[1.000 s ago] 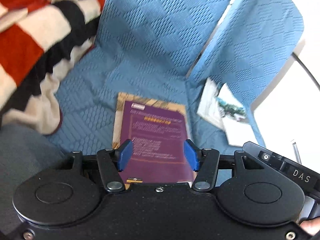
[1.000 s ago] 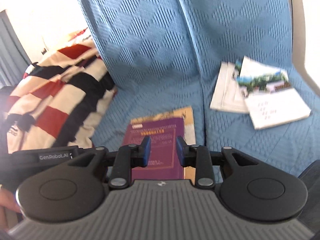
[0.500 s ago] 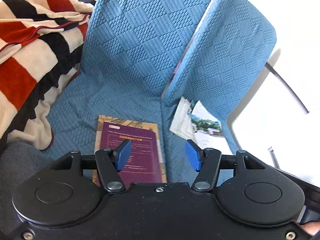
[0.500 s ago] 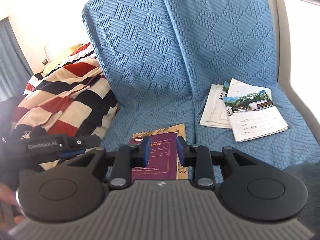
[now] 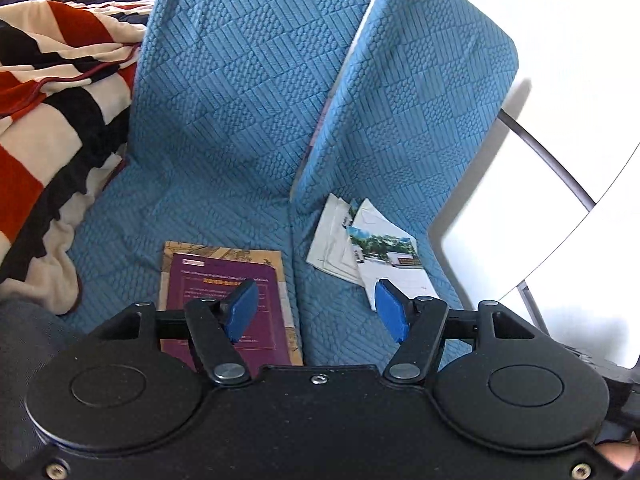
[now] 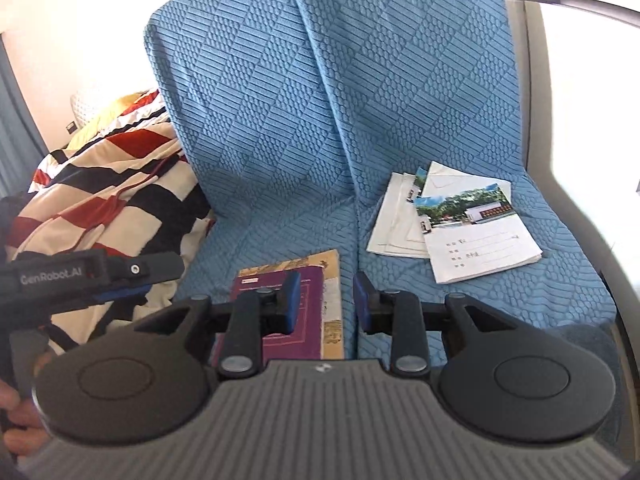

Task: Organize objects
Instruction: 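Pull both grippers back up away from the stacked books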

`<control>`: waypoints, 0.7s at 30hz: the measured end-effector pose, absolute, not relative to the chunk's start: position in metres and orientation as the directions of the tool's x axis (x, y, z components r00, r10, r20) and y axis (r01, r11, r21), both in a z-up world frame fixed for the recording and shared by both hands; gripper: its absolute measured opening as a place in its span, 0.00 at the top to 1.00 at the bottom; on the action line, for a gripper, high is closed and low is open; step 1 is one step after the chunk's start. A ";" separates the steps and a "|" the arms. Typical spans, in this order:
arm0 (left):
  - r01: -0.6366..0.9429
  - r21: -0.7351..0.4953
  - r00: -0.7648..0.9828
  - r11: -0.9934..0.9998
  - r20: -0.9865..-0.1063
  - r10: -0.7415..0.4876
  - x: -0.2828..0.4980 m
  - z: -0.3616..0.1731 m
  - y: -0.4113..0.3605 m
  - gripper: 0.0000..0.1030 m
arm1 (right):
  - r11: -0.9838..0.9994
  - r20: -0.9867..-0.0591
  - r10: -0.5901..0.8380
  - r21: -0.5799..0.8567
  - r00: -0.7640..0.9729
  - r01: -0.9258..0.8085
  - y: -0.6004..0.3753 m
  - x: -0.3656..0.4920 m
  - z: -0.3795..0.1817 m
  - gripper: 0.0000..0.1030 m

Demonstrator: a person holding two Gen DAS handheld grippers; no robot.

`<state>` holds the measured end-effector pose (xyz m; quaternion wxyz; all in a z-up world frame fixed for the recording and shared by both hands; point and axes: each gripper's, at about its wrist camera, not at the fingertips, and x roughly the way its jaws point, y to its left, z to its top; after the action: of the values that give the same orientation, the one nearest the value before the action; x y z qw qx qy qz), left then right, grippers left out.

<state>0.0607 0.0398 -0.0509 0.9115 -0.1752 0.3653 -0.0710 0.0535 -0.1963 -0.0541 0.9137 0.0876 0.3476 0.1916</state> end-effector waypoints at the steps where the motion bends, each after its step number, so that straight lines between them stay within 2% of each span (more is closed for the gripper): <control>1: 0.005 -0.373 0.723 0.928 -0.639 -0.261 0.062 -0.051 0.037 0.38 | 0.914 -0.604 0.405 0.292 0.686 -0.283 -0.199 0.054 -0.055 0.68; 4: 0.020 -0.365 0.725 0.931 -0.636 -0.265 0.066 -0.050 0.029 0.33 | 0.918 -0.606 0.394 0.293 0.691 -0.267 -0.206 0.054 -0.056 0.68; 21: 0.083 -0.351 0.697 0.933 -0.648 -0.306 0.082 -0.059 -0.019 0.26 | 0.942 -0.614 0.322 0.281 0.721 -0.181 -0.246 0.057 -0.067 0.67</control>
<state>0.0824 -0.0191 -0.0590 0.9091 -0.1490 0.3740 -0.1071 0.0571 -0.2463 -0.0673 0.9222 0.1008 0.3476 0.1364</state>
